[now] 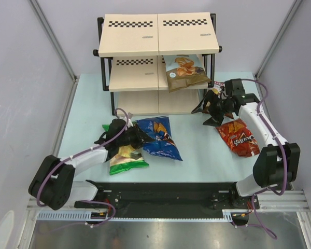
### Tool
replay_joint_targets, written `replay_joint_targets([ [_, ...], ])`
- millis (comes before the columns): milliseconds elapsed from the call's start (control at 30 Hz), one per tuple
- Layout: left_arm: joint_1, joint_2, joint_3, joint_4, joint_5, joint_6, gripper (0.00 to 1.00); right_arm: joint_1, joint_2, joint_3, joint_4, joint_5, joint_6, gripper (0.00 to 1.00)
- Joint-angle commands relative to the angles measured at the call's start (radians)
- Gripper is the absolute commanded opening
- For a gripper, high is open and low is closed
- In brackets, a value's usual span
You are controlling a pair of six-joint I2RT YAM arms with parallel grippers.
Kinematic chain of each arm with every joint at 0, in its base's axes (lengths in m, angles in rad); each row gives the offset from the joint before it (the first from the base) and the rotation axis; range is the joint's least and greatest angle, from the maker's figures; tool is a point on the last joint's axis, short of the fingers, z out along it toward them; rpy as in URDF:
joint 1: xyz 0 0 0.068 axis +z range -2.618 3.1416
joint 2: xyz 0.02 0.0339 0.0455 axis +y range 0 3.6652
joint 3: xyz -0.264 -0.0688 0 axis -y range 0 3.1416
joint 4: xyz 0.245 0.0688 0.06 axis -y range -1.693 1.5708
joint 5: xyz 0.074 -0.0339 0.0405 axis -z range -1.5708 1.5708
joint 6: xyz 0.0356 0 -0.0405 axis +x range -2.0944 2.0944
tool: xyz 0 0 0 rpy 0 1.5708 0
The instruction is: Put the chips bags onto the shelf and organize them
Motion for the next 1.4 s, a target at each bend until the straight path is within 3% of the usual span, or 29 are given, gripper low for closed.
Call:
replay_joint_targets([
  [0,-0.009,-0.055,-0.013,-0.030,-0.044,-0.039,0.32,0.028,0.004,-0.031,-0.058,-0.097,0.026,0.89],
  [33,-0.014,-0.039,-0.003,-0.035,-0.043,-0.043,0.40,0.027,0.005,-0.045,-0.078,-0.140,0.037,0.90],
  [67,-0.017,-0.025,0.008,-0.054,-0.040,-0.045,0.43,0.027,0.004,-0.061,-0.113,-0.163,0.046,0.90],
  [200,-0.052,0.095,0.082,-0.052,-0.017,-0.057,0.43,0.025,-0.047,-0.125,-0.171,-0.197,0.078,0.89],
  [267,-0.095,0.184,0.154,-0.042,-0.007,-0.048,0.33,0.012,-0.075,-0.171,-0.199,-0.233,0.091,0.90],
  [300,-0.110,0.246,0.215,-0.041,-0.001,-0.043,0.19,-0.005,-0.084,-0.191,-0.207,-0.258,0.091,0.89],
  [333,-0.138,0.279,0.247,-0.047,0.003,-0.036,0.14,-0.016,-0.107,-0.225,-0.219,-0.266,0.088,0.90],
  [500,-0.209,0.449,0.395,0.004,0.051,-0.056,0.01,-0.059,-0.182,-0.347,-0.221,-0.327,0.132,0.89],
  [700,-0.259,0.492,0.435,-0.021,0.052,-0.066,0.00,-0.051,-0.256,-0.463,-0.166,-0.297,0.244,0.90],
  [867,-0.272,0.515,0.475,-0.035,0.032,-0.077,0.00,0.040,-0.271,-0.525,-0.066,-0.251,0.371,0.91],
  [1100,-0.284,0.498,0.539,-0.072,0.017,-0.051,0.10,0.200,-0.315,-0.634,0.130,-0.102,0.640,0.92],
  [1133,-0.284,0.491,0.527,-0.062,0.023,-0.053,0.13,0.206,-0.320,-0.641,0.153,-0.077,0.663,0.92],
  [1167,-0.284,0.477,0.516,-0.055,0.040,-0.056,0.24,0.209,-0.329,-0.642,0.160,-0.048,0.678,0.91],
  [1267,-0.284,0.442,0.487,-0.047,0.059,-0.037,0.37,0.216,-0.387,-0.647,0.207,0.106,0.727,0.89],
  [1367,-0.282,0.413,0.482,-0.107,0.063,0.004,0.44,0.216,-0.409,-0.650,0.258,0.165,0.749,0.89],
])
